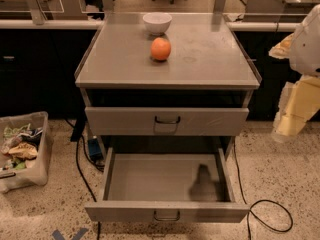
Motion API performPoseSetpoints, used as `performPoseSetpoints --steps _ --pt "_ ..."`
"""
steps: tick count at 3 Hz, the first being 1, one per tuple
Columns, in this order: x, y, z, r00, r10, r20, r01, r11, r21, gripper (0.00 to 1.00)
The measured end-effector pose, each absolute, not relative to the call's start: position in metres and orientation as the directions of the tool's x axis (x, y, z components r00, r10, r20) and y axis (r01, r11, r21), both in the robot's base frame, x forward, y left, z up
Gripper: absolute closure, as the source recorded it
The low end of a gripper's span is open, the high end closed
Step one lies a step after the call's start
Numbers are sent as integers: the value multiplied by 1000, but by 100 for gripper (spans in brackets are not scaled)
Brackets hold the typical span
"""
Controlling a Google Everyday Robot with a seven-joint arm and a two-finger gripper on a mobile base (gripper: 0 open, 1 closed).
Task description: Close middle drawer
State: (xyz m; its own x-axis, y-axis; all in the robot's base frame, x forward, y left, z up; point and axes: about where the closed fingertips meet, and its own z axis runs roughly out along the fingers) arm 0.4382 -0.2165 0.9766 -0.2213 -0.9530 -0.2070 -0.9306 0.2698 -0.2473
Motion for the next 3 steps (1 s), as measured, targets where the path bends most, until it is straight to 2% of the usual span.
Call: performPoseSetpoints --steps 2,3 --pt "431 -229 943 -265 -946 -185 -925 304 -229 0" --pt "416 -256 881 -359 -922 -143 -904 382 -194 19"
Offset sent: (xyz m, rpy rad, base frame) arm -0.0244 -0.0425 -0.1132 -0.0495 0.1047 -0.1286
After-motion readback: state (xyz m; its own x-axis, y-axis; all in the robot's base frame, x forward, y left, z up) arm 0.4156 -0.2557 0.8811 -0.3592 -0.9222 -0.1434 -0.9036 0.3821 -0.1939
